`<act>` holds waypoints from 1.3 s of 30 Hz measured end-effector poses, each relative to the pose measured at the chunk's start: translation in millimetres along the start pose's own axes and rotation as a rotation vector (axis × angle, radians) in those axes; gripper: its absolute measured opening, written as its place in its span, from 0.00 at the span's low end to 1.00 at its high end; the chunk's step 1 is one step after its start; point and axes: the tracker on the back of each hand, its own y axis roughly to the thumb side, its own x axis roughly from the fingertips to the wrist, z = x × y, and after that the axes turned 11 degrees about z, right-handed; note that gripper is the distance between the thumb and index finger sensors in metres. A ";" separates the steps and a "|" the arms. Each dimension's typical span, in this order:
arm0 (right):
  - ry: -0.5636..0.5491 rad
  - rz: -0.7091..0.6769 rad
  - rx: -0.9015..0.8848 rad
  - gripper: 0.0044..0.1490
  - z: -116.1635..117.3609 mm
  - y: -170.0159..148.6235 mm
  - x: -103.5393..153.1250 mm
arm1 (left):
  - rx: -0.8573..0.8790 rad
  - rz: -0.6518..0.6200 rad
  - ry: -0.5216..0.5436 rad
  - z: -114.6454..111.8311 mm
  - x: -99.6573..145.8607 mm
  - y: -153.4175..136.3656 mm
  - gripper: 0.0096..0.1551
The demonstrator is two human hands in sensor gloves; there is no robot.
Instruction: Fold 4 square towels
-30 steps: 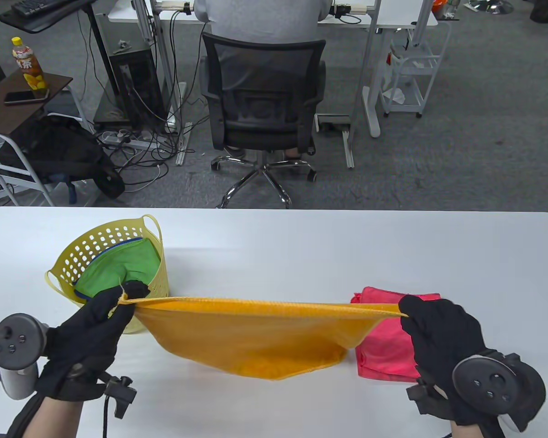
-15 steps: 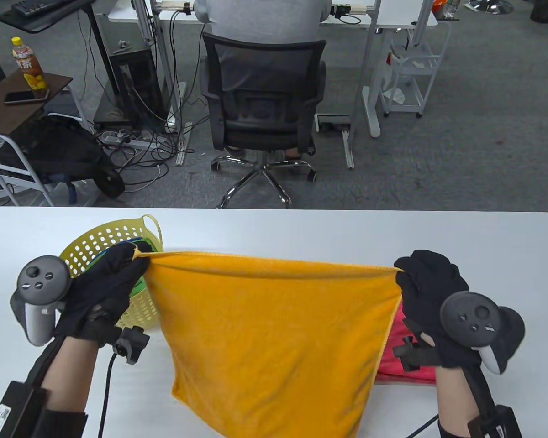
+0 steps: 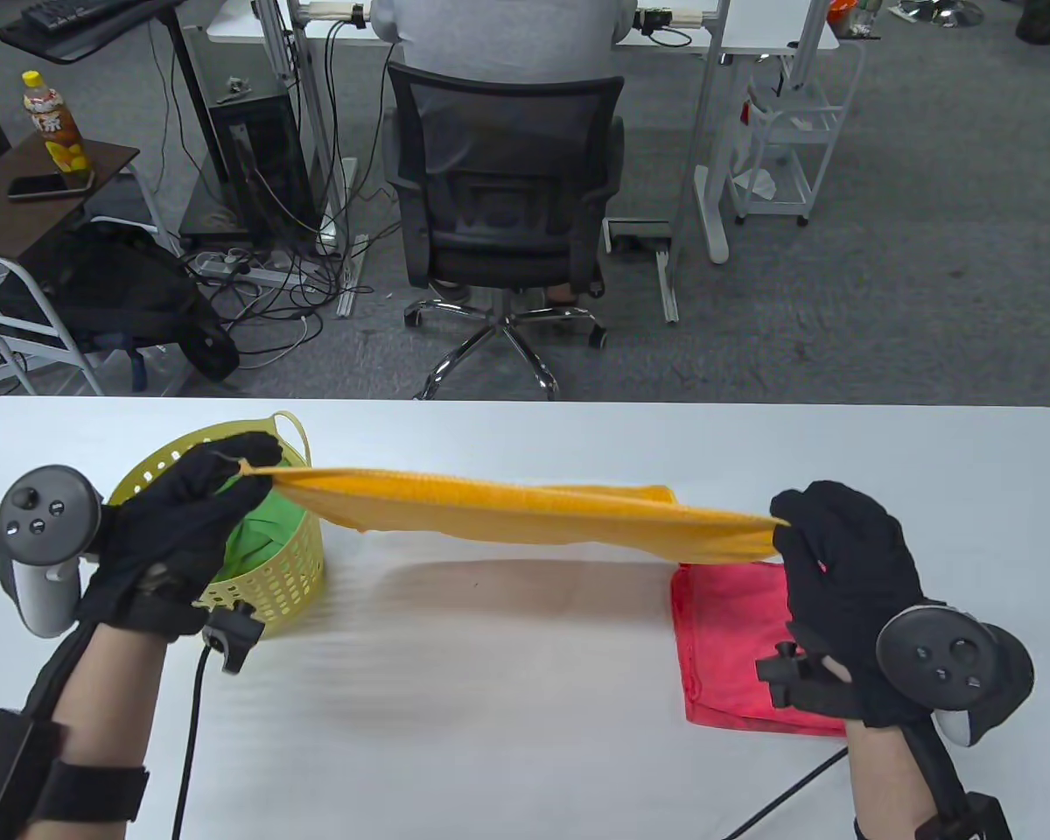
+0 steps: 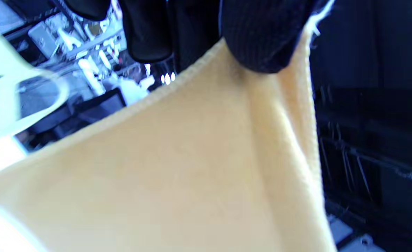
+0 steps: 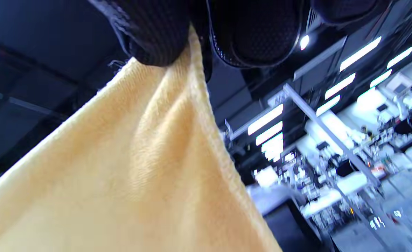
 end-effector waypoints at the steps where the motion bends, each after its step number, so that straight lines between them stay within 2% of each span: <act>1: 0.053 0.002 0.020 0.25 9.6 -8.8 11.1 | -0.019 0.032 -0.041 -6.9 10.7 -16.0 0.21; 5: 0.384 0.003 0.208 0.25 54.3 -48.2 66.2 | -0.166 0.209 -0.179 -37.7 56.9 -84.6 0.22; 8: 0.576 -0.001 0.325 0.25 70.4 -61.5 99.4 | -0.199 0.347 -0.266 -51.9 86.1 -121.7 0.22; 10: 0.654 -0.010 0.338 0.25 74.2 -61.0 113.2 | -0.206 0.403 -0.293 -56.2 99.1 -132.3 0.22; 13: 0.679 -0.018 0.383 0.25 81.5 -56.6 122.7 | -0.236 0.481 -0.285 -57.6 104.9 -143.7 0.23; 16: 0.708 -0.022 0.436 0.26 92.8 -52.9 120.0 | -0.205 0.557 -0.258 -55.8 99.4 -154.6 0.22; 20: 0.691 -0.006 0.467 0.26 111.9 -47.2 96.8 | -0.220 0.651 -0.227 -48.7 83.7 -165.0 0.21; 22: 0.721 0.010 0.468 0.26 127.6 -45.4 81.4 | -0.241 0.668 -0.217 -51.2 74.9 -167.0 0.21; 24: 0.771 0.025 0.479 0.26 142.9 -44.8 71.7 | -0.378 0.654 -0.236 -64.2 69.4 -163.3 0.22; 26: 0.752 0.013 0.478 0.26 152.1 -45.6 70.8 | -0.505 0.610 -0.288 -83.7 69.8 -156.5 0.28; 29: 0.753 -0.011 0.501 0.26 156.2 -48.1 77.4 | -0.761 0.527 -0.313 -114.5 72.7 -145.7 0.31; 33: 0.751 -0.026 0.505 0.26 155.6 -49.7 84.6 | -1.075 0.457 -0.281 -147.0 70.4 -146.5 0.33; 37: 0.737 -0.043 0.498 0.26 150.8 -48.9 88.6 | -1.119 0.443 -0.316 -165.6 68.2 -154.8 0.35; 39: 0.726 -0.048 0.490 0.26 148.1 -48.9 89.5 | -1.134 0.418 -0.310 -169.3 69.2 -151.6 0.31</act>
